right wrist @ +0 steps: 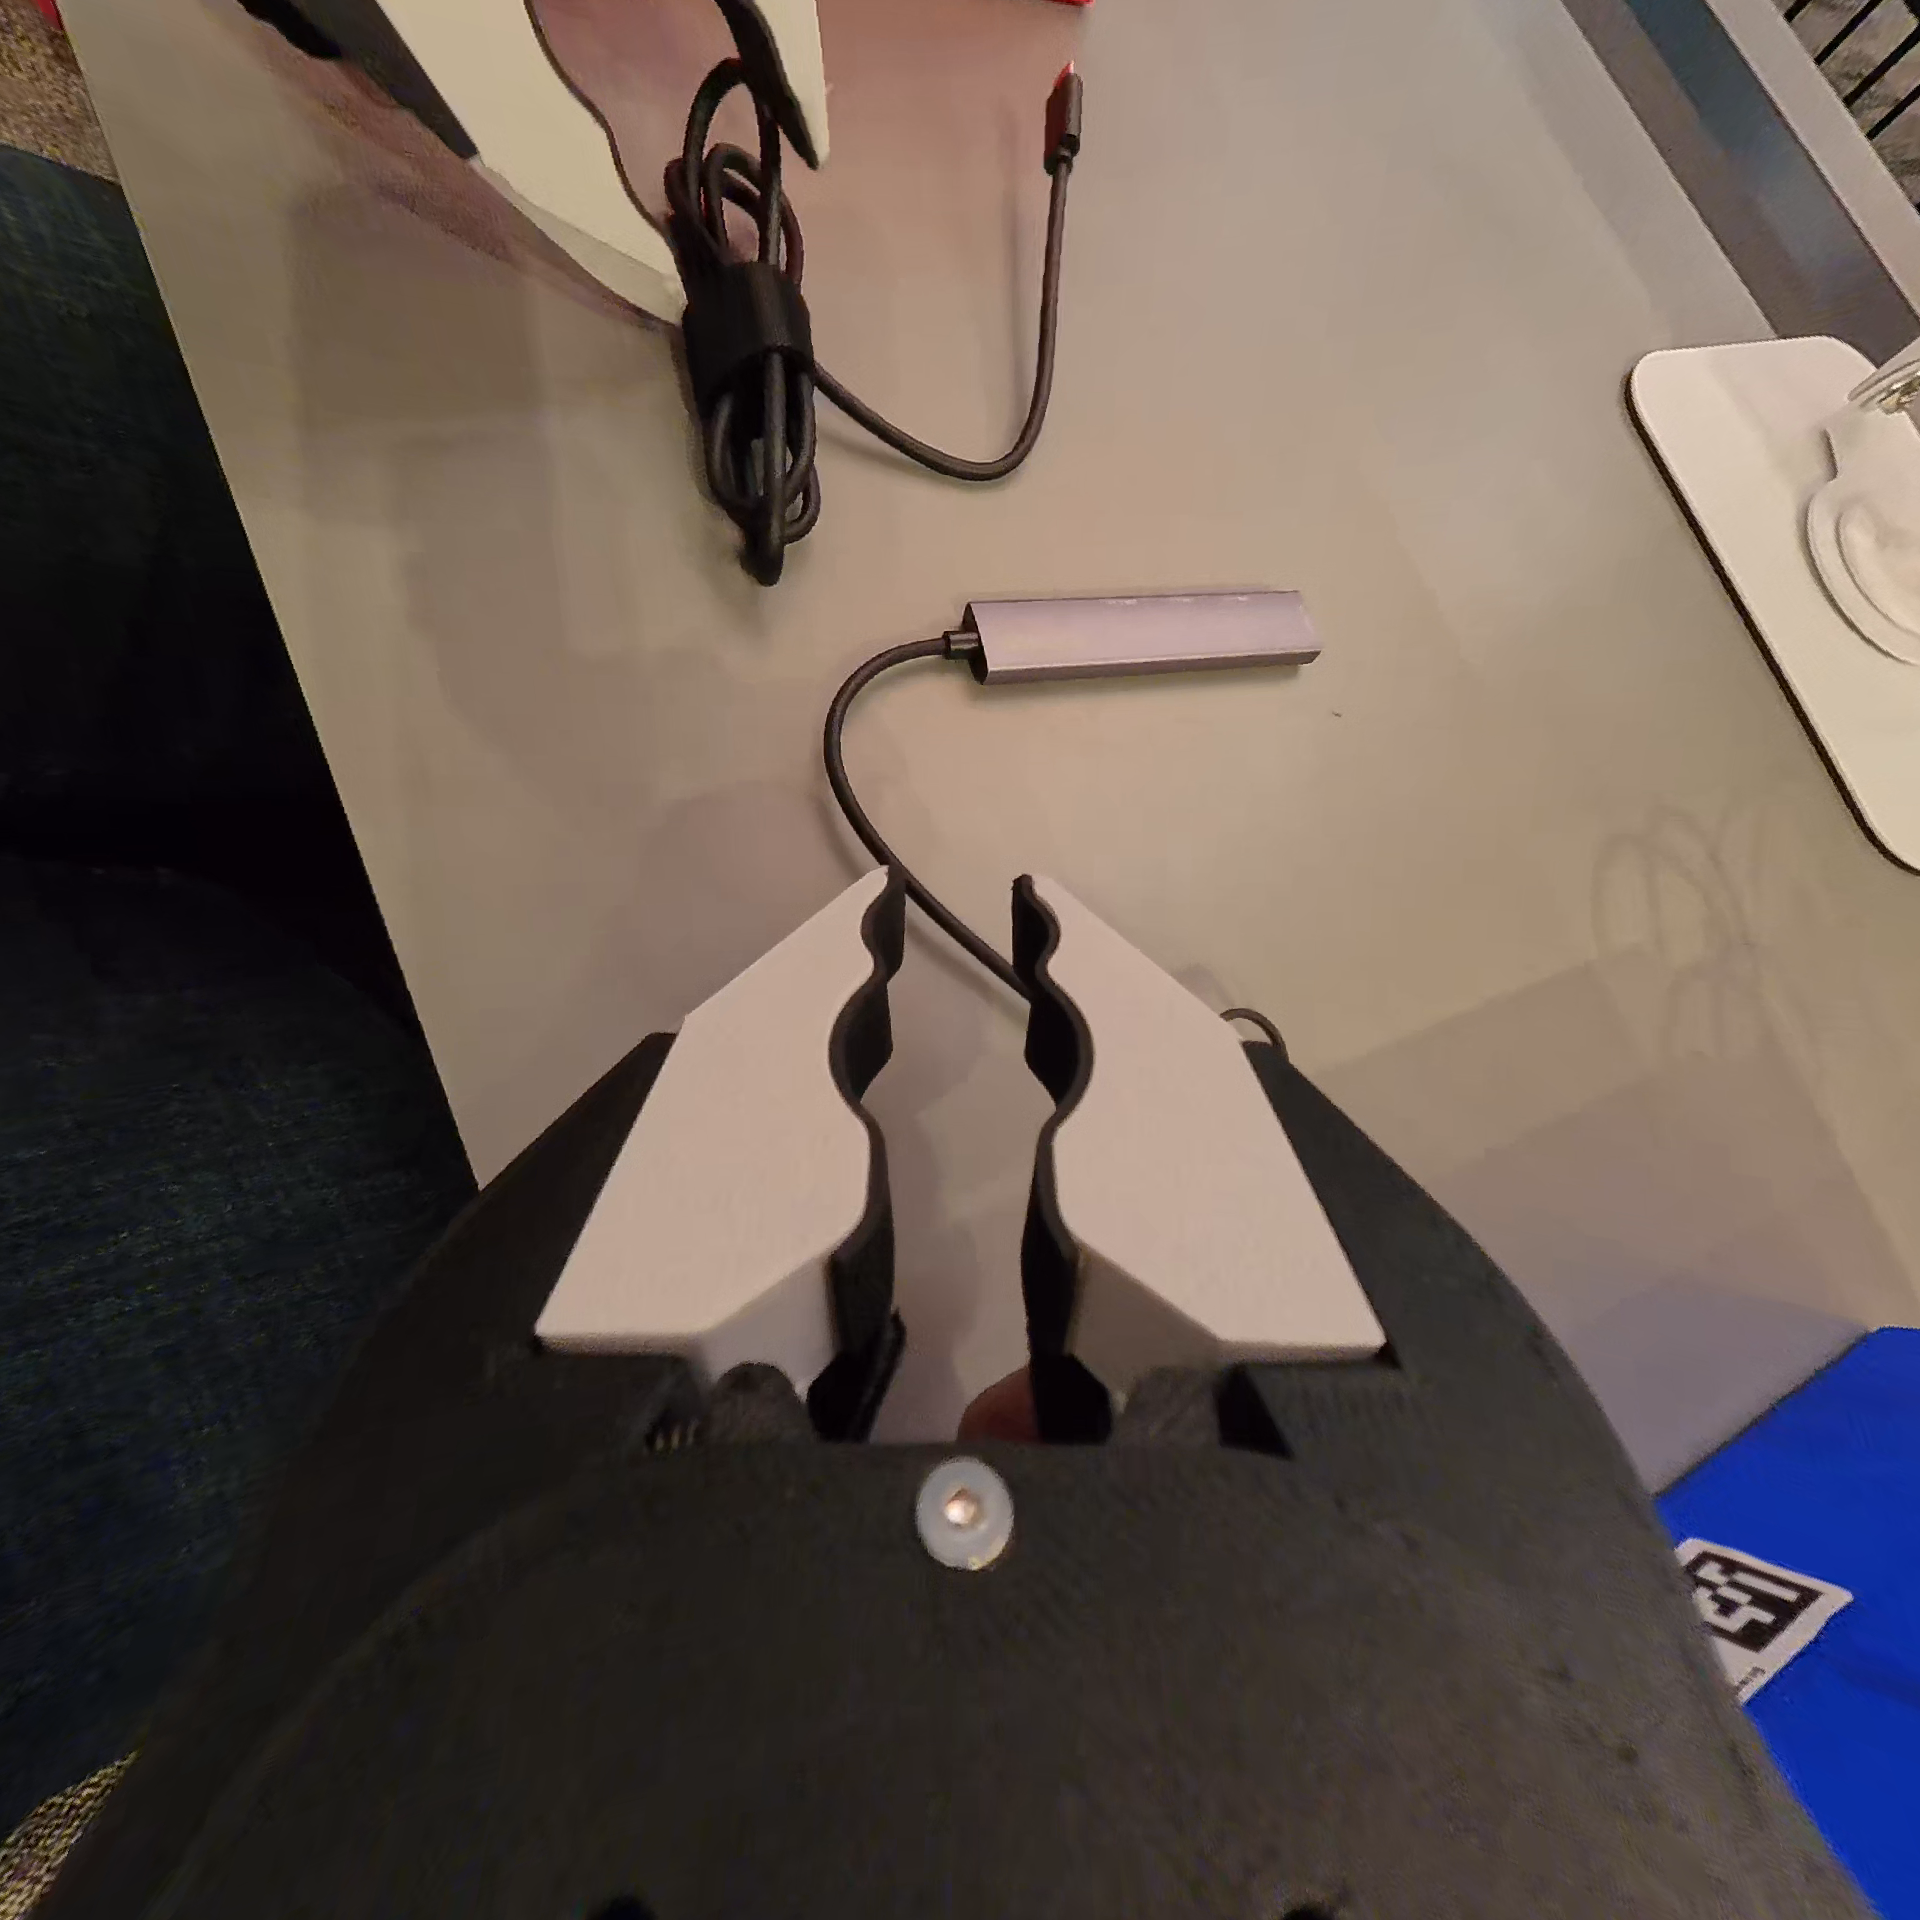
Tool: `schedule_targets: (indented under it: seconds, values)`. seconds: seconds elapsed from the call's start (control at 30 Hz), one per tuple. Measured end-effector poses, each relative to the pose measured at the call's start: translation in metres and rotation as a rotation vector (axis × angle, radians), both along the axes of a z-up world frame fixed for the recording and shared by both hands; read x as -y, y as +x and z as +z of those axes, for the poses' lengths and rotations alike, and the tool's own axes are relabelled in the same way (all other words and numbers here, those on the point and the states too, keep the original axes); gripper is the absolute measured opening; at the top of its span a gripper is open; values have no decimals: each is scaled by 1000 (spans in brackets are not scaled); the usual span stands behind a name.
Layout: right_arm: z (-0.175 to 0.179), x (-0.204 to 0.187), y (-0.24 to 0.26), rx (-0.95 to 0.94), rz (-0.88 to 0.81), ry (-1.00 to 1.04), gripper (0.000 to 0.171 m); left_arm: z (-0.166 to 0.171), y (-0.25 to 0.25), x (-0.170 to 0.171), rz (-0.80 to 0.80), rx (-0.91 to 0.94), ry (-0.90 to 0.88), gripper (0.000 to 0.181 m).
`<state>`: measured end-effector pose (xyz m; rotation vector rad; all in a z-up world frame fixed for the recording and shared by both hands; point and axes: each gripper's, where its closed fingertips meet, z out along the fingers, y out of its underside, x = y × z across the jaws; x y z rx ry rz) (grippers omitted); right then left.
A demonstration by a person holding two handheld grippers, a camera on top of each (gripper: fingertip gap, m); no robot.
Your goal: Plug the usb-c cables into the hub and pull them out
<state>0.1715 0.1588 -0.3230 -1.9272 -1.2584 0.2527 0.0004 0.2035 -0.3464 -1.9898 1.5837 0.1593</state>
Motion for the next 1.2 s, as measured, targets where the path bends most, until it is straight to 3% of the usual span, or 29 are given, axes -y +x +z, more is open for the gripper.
schedule_targets:
  seconds: [0.2, 0.3, 0.47, 0.57, 0.73, 0.9, 1.0, 1.2]
  values:
    - [0, 0, 5, -1, -11, 1, 18, -4, 9, -2, -220, -196, 31, 27]
    - [1, 0, 6, -5, -15, 4, 18, -5, 8, -1, -416, -359, 62, 19]
    - [0, 0, 11, -2, -22, 8, 18, -2, -11, -16, -687, -660, 127, 18]
    - [-1, 0, 14, -2, -30, 9, 18, 5, -30, -28, -672, -755, 91, 29]
    - [0, 1, 14, 1, -26, 18, 18, 32, -40, -28, -452, -577, -78, 50]
    - [6, 1, 3, -5, -3, 31, 18, 57, -1, -56, -35, -72, -123, 47]
    - [7, 3, -3, -9, 9, 31, 18, 44, 3, -74, 219, 100, -220, 43]
    - [6, 7, -8, -12, 19, 32, 18, 13, 13, -97, 427, 281, -335, 40]
